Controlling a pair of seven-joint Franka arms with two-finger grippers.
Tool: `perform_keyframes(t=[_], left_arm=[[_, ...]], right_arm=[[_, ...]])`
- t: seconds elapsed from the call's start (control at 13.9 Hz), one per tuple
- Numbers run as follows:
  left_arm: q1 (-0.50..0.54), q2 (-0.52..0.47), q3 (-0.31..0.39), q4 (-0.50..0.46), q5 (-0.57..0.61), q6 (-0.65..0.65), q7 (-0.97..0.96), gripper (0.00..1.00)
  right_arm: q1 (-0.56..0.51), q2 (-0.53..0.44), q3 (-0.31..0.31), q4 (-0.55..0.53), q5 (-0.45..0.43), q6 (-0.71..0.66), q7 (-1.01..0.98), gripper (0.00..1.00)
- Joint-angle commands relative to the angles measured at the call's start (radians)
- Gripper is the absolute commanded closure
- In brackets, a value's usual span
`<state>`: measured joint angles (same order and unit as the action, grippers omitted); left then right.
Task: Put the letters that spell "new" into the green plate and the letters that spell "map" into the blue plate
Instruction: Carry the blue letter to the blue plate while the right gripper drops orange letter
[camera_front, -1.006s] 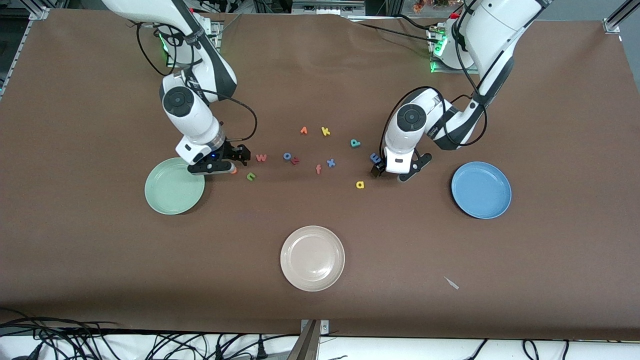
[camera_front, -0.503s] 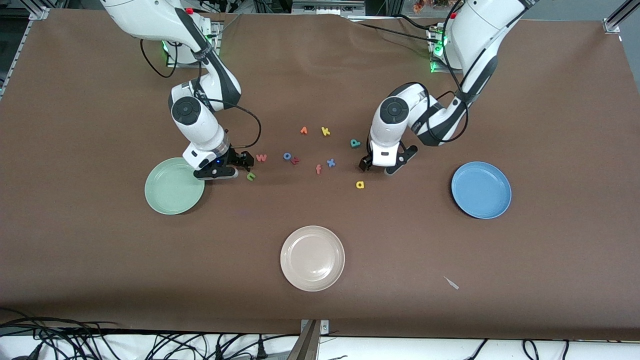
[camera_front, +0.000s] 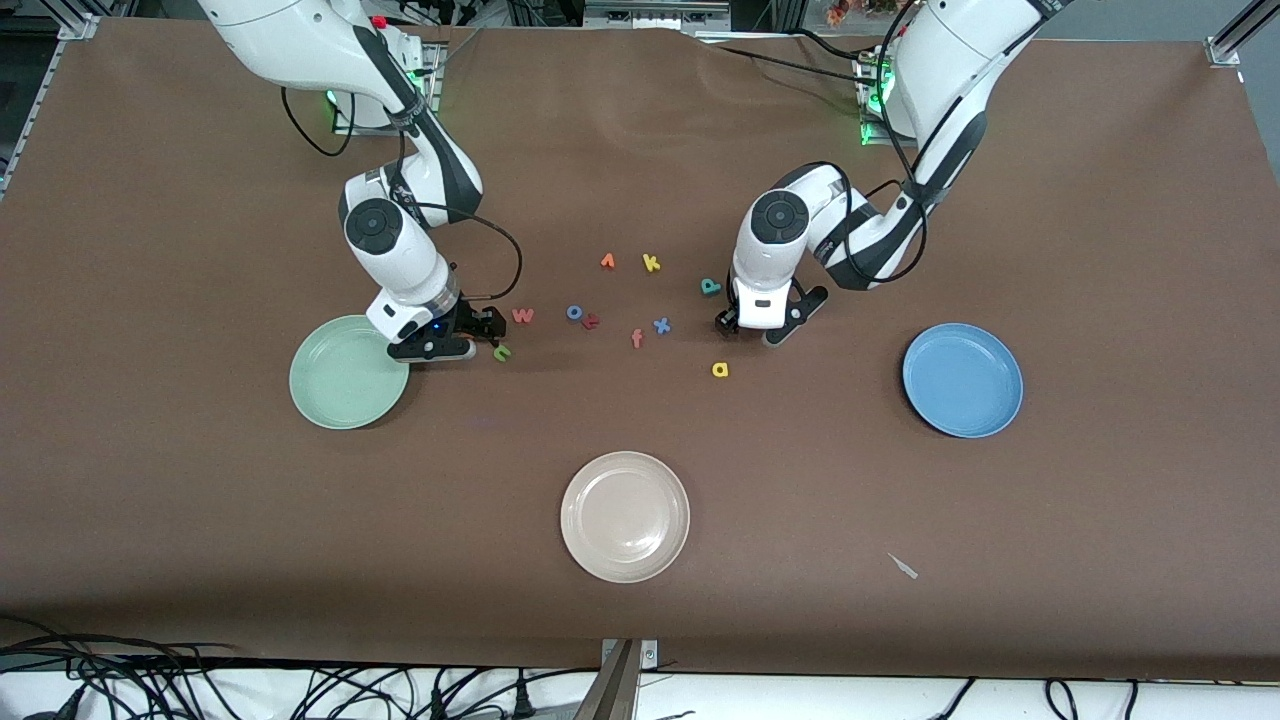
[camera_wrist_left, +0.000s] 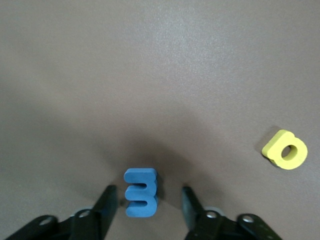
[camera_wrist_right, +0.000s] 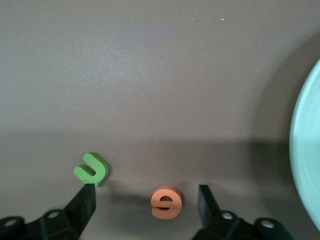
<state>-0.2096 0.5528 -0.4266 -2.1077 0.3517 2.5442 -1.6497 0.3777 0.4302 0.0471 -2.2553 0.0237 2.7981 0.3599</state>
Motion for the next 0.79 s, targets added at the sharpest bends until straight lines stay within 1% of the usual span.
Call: perform_keyframes(t=[0.0, 0.07, 0.14, 0.29, 0.36, 0.43, 0.57, 0.72], left_arm=[[-0.001, 0.029, -0.001, 0.006, -0.003, -0.015, -0.005, 0.78], [-0.001, 0.029, -0.001, 0.006, -0.002, -0.015, -0.004, 0.91], [-0.001, 0.029, -0.001, 0.008, -0.002, -0.018, -0.004, 1.0], [0.002, 0.027, -0.001, 0.02, 0.009, -0.073, -0.001, 1.0], [0.009, 0.024, -0.003, 0.04, 0.009, -0.112, 0.026, 1.0], [0.01, 0.022, -0.003, 0.069, 0.001, -0.178, 0.056, 1.0], [0.022, 0.022, -0.003, 0.173, -0.032, -0.385, 0.181, 1.0], [0.073, 0.019, -0.003, 0.263, -0.056, -0.603, 0.408, 1.0]], right_arm=[[-0.002, 0.01, 0.0, -0.018, 0.002, 0.052, 0.004, 0.17], [-0.002, 0.012, 0.0, -0.02, 0.002, 0.054, 0.002, 0.22], [-0.002, 0.013, 0.0, -0.021, 0.002, 0.054, 0.002, 0.27], [-0.002, 0.015, 0.0, -0.023, 0.002, 0.054, -0.001, 0.35], [-0.002, 0.015, 0.0, -0.026, 0.001, 0.054, -0.002, 0.36], [-0.003, 0.015, -0.003, -0.029, 0.001, 0.055, -0.007, 0.4], [-0.003, 0.015, -0.012, -0.038, 0.001, 0.066, -0.03, 0.55], [-0.003, 0.022, -0.013, -0.052, 0.001, 0.095, -0.041, 0.72]])
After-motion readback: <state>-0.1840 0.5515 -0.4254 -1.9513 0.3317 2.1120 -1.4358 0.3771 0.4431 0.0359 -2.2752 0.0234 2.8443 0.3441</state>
